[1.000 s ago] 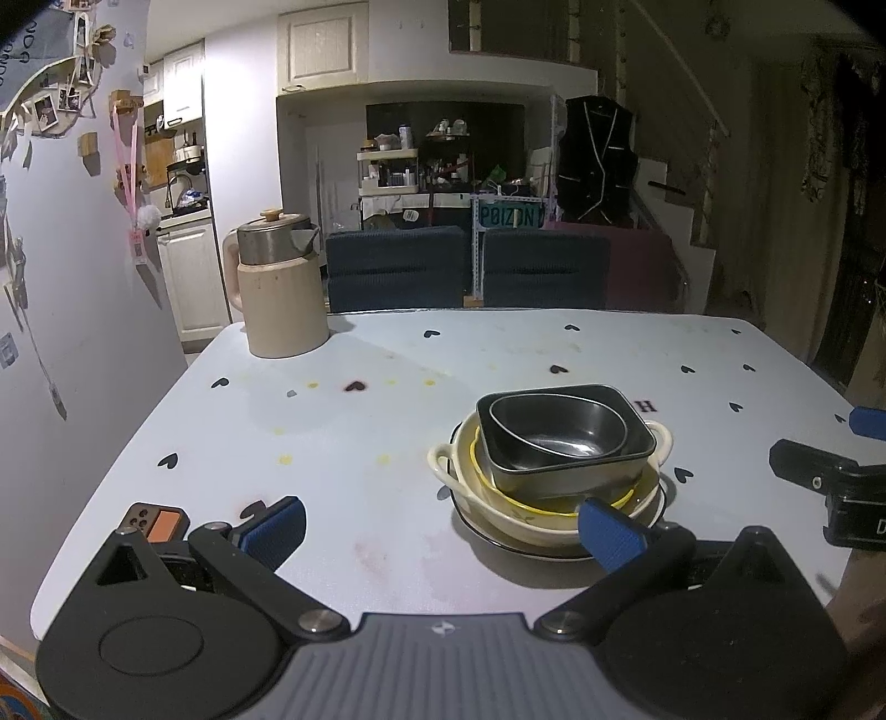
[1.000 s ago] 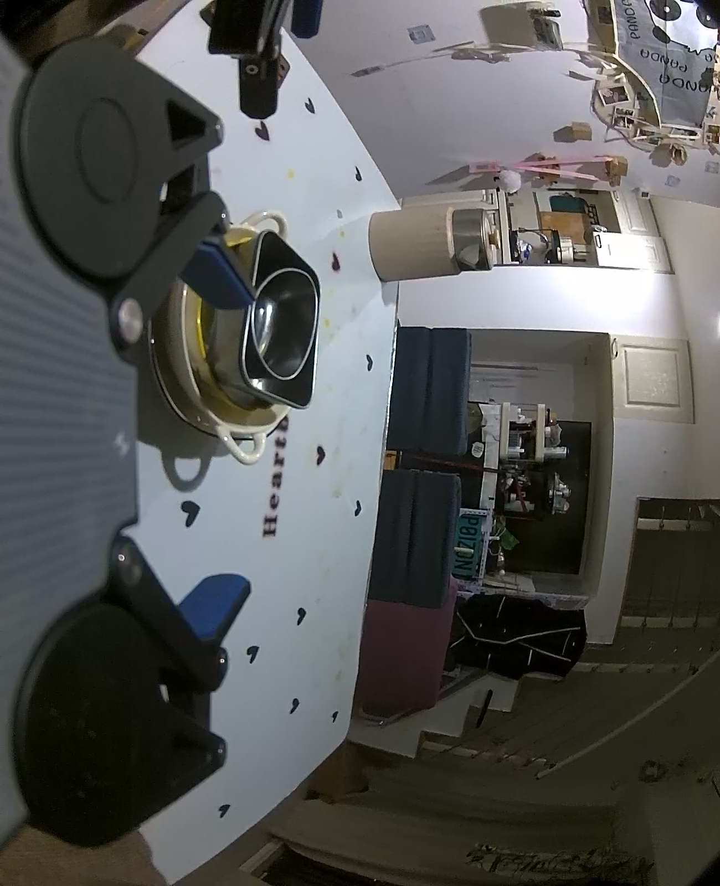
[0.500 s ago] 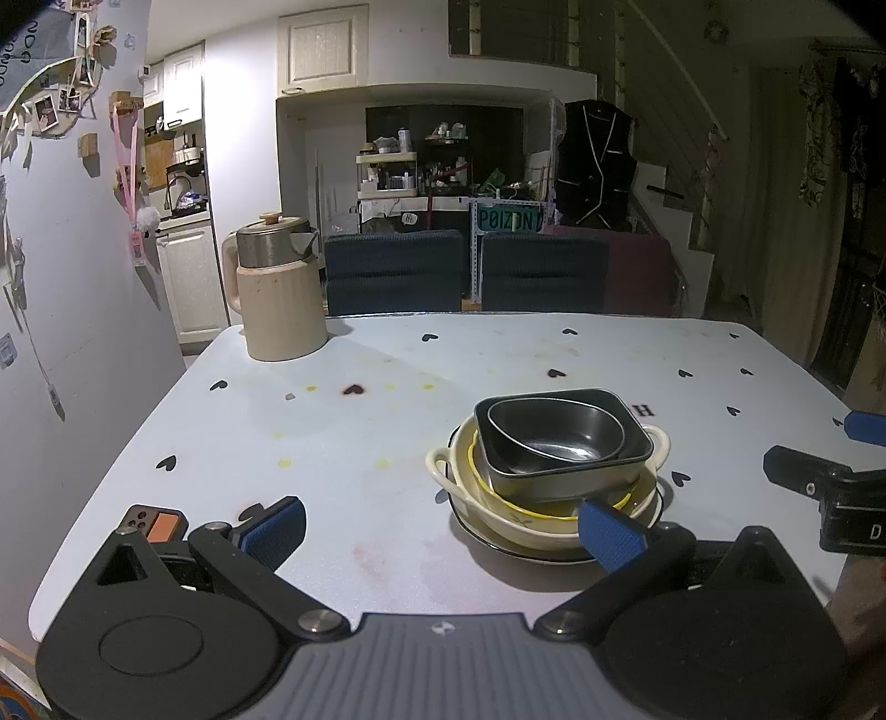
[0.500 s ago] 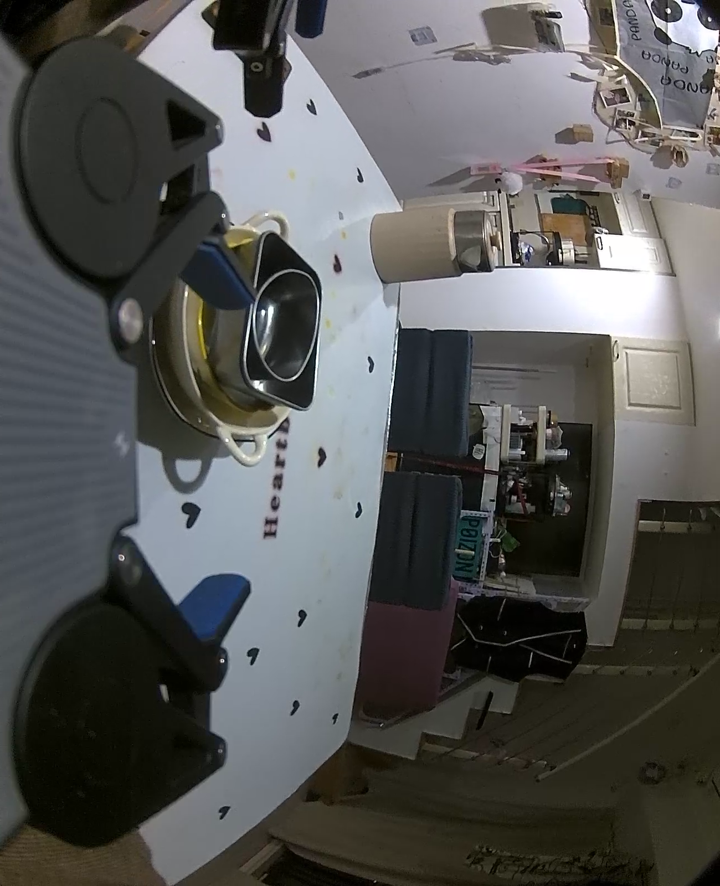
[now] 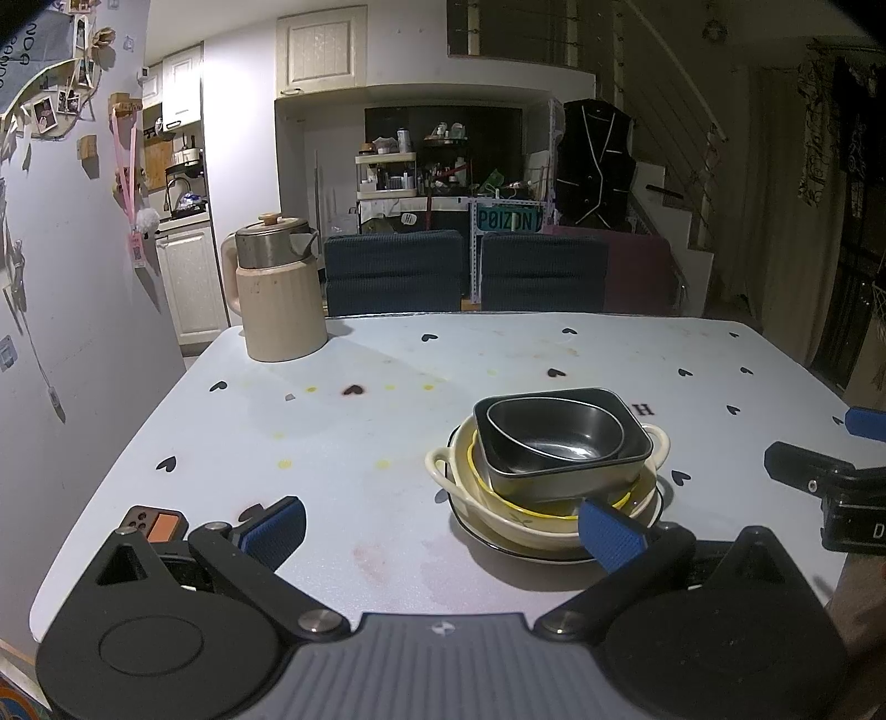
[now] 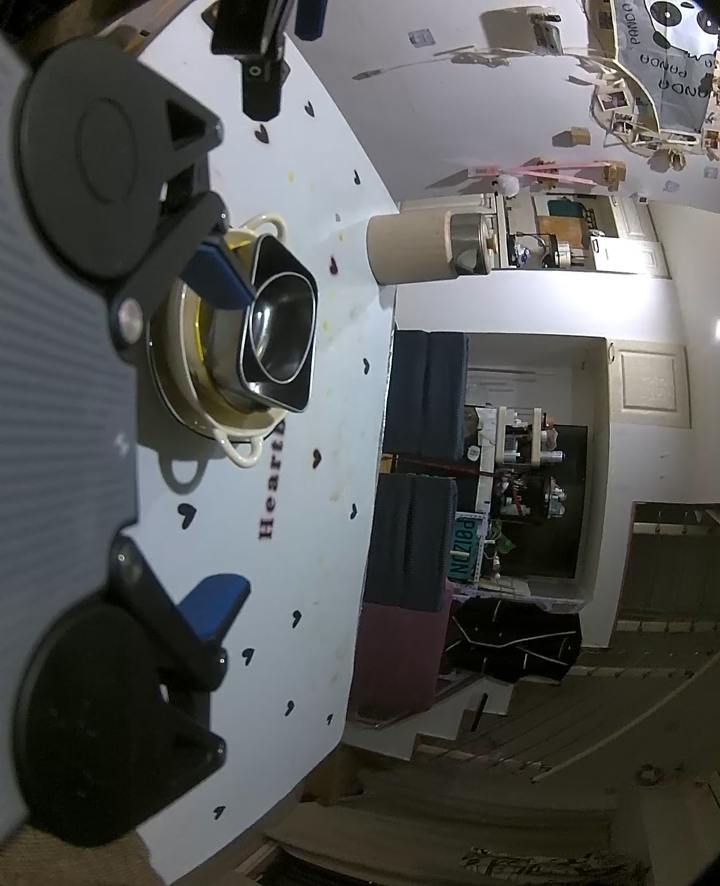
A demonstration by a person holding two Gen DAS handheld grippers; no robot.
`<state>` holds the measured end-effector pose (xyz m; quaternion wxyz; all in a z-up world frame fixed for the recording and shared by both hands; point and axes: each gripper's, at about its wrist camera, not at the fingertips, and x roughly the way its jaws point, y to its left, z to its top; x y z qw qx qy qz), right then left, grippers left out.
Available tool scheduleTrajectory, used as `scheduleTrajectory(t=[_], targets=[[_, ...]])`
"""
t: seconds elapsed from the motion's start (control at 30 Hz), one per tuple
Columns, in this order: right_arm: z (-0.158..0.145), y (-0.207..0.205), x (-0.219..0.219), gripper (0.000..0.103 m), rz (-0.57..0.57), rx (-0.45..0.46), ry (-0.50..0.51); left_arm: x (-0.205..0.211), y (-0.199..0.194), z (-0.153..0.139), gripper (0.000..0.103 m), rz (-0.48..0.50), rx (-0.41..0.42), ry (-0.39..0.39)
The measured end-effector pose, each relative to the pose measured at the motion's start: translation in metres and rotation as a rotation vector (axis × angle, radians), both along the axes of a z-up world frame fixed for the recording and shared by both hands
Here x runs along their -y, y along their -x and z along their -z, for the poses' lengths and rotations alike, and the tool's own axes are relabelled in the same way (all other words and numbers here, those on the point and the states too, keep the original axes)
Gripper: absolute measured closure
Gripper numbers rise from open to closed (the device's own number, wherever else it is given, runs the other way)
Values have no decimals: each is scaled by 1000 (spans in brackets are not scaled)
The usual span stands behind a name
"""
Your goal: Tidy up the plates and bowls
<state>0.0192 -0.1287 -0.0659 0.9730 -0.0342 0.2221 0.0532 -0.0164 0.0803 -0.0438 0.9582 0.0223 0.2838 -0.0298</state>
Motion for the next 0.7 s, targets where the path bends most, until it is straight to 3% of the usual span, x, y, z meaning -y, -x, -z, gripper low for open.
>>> scheduleTrajectory(t=[0.7], targets=[[-1, 0, 1, 0, -2, 8, 5, 0, 1, -2, 0, -4, 4, -5]])
